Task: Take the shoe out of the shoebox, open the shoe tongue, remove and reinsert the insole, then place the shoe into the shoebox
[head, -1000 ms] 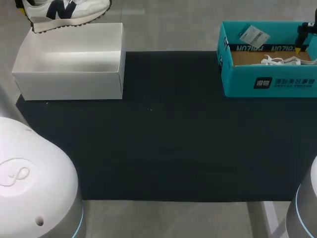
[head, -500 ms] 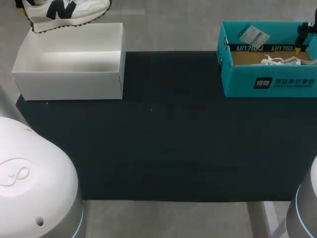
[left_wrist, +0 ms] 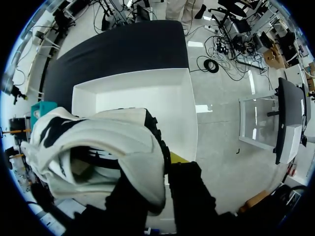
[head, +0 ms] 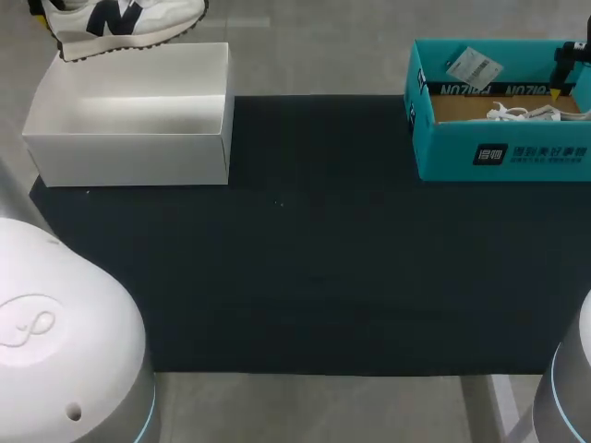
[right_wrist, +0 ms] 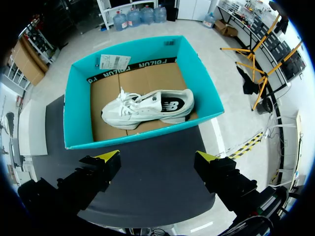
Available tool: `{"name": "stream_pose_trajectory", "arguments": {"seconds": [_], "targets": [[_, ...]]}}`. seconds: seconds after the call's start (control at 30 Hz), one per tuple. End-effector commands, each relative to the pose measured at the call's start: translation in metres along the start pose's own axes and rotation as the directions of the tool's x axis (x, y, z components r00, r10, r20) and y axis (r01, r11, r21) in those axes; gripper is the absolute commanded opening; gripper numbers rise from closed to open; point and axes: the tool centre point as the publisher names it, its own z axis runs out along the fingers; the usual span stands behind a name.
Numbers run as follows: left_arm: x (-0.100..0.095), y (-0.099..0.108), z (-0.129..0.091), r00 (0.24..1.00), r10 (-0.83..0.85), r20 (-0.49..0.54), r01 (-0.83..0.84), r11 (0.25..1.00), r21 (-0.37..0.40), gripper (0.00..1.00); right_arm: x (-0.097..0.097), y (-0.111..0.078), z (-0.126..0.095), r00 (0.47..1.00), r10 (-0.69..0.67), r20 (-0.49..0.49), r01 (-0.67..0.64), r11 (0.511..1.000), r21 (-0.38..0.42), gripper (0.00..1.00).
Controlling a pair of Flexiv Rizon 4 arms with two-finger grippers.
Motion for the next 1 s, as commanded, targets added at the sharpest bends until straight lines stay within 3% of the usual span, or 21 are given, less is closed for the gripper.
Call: {"name": "stream_pose_trajectory", "arguments": {"seconds": [0.03, 0.67, 0.83, 1.0], "targets": [[0.002, 0.006, -0.005, 1.0, 0.002, 0.005, -0.002, 0.999, 0.042, 0.0, 0.0, 0.0, 0.0, 1.0, 0.0, -0.001, 0.0, 1.0, 0.0, 1.0], [0.002, 0.006, -0.005, 1.0, 0.002, 0.005, -0.002, 0.999, 0.042, 0.0, 0.0, 0.0, 0.0, 1.0, 0.0, -0.001, 0.0, 1.0, 0.0, 1.0], [-0.005, -0.016, -0.022, 0.998, 0.003, -0.067, -0.005, 0.999, -0.036, 0.0, 0.0, 0.0, 0.0, 1.0, 0.0, -0.001, 0.0, 1.0, 0.0, 1.0], [-0.013, -0.04, -0.037, 0.997, 0.001, -0.072, -0.007, 0.996, -0.083, 0.0, 0.0, 0.0, 0.0, 1.0, 0.0, -0.001, 0.0, 1.0, 0.0, 1.0]]}}
